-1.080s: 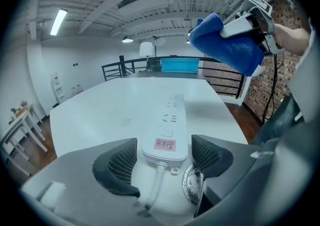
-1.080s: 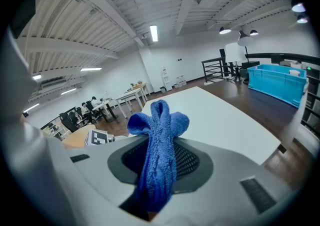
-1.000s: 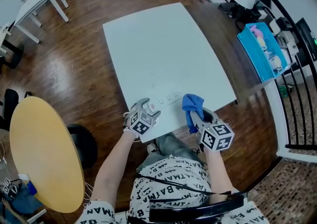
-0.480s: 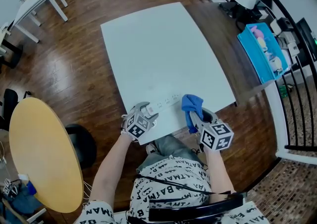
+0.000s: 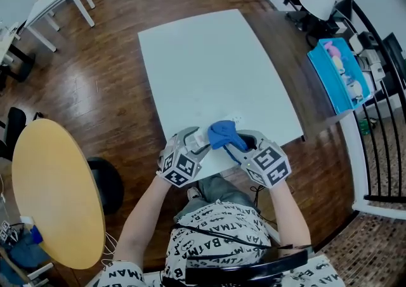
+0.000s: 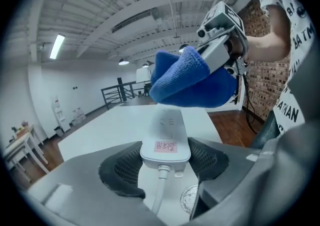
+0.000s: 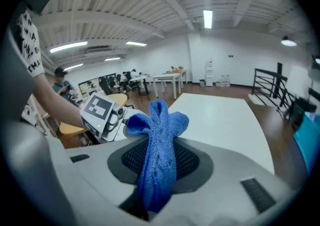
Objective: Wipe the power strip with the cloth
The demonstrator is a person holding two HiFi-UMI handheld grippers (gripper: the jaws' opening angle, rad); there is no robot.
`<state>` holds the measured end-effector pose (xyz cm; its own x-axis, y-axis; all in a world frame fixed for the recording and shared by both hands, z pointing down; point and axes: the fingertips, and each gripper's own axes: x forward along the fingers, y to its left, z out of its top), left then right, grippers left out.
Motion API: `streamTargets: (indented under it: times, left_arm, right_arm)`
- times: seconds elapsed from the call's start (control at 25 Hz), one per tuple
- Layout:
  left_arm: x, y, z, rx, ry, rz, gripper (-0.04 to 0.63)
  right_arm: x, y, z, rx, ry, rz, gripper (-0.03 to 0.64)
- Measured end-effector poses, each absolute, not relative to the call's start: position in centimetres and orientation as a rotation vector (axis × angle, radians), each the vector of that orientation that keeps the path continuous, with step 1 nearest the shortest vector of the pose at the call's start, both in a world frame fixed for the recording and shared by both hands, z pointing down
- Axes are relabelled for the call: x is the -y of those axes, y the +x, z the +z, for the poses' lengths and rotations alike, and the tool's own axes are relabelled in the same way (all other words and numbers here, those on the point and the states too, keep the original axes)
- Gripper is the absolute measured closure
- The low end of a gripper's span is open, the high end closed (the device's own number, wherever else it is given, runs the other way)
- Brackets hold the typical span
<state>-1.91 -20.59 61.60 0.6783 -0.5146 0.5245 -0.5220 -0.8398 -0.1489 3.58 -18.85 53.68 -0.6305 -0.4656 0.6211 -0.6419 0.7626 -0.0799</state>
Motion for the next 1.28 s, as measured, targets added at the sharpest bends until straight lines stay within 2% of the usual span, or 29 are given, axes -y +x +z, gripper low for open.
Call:
streamTargets:
  times: [0.44, 0.64, 0.88, 1.28]
  left_arm:
    - [19.7, -1.6, 57.3, 0.924, 2.962, 0.982, 0.311]
    - [18.7, -1.8, 56.6, 0.912, 3.007, 0.938, 0.311]
    - [17.5, -1.8, 55.0, 0.903, 3.051, 0.886, 0.311]
    - [16.1, -3.8, 53.7, 0.898, 3.022, 0.793, 0.313]
  right_arm:
    - [16.7, -3.9, 53.2, 2.109, 0.392, -0.108, 0.497]
    - [15.8, -4.4, 53.2, 2.07, 0.307, -0.192, 0.497]
    - [17.0, -0.2, 52.1, 1.98, 0.378, -0.255, 0.495]
    - [21.7, 12.2, 49.6, 1.795, 0.694, -0.213, 0.495]
